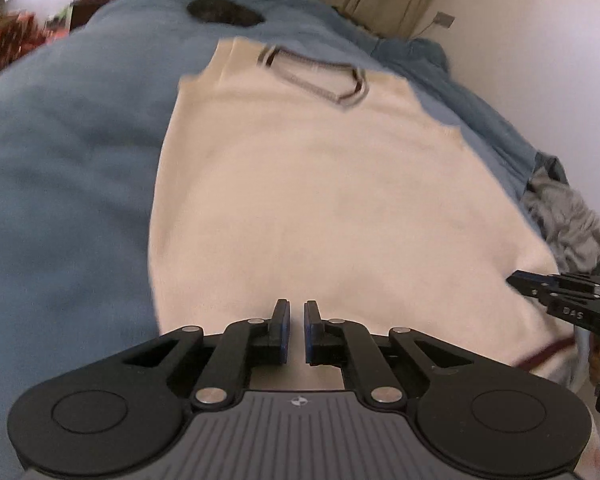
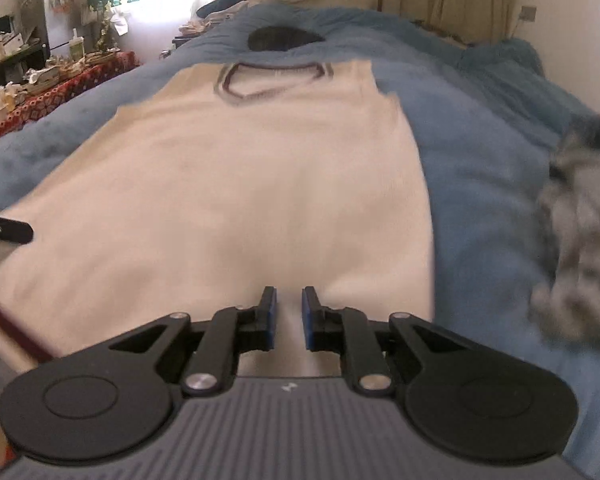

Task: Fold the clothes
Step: 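Pull the hem with both grippers to stretch the vest flat lengthwise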

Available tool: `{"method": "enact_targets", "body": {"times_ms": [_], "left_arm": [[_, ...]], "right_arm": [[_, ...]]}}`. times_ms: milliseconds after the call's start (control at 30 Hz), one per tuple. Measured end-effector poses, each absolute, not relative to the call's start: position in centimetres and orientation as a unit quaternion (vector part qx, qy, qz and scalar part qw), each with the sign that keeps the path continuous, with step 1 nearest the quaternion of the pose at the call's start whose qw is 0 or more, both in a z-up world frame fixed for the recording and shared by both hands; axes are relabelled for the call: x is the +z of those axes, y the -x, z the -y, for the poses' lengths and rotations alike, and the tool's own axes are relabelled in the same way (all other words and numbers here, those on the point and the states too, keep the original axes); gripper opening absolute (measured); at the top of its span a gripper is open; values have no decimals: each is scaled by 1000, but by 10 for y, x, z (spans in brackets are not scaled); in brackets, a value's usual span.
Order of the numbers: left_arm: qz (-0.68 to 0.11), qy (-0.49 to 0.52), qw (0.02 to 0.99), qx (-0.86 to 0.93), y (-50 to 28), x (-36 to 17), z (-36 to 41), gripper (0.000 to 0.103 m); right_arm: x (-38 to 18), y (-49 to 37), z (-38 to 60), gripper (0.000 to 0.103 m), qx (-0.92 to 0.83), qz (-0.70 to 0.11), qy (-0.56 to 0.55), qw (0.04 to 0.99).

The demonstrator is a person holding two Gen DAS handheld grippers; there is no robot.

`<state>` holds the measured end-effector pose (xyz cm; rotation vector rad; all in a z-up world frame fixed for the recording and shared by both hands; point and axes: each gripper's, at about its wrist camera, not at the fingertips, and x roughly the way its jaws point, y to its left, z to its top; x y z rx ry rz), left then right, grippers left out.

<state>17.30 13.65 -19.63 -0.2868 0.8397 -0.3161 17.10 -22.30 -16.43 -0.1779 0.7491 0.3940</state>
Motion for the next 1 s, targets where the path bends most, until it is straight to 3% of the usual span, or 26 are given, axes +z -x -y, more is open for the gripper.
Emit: {"method": "enact_targets", "body": {"times_ms": [133,433,567,600,633,1000], "left_arm": [[-378,151,900,-157,-134,-211,-158,5],[-349,172,911,-135,-81,-187,-182,4],[-317,190,923,-104,-56,-176,-194,12],[-307,202,925,-92,-51,-175,-198,18],[-303,216,924,-90,-48,-176,-201,21],[-345,290,883,-131,-68,-206,-184,23]], "right_arm": [[-176,-128,255,13,199,-350,55,914],[-161,-57,270,16,174,-301,72,935],[-149,-35,290,48,156,-265,12,952],[-148,-31,295,50,148,-255,-1,956],[-148,-30,298,50,141,-252,-9,957],[-167,-49,306,50,156,-297,-95,937]]}}
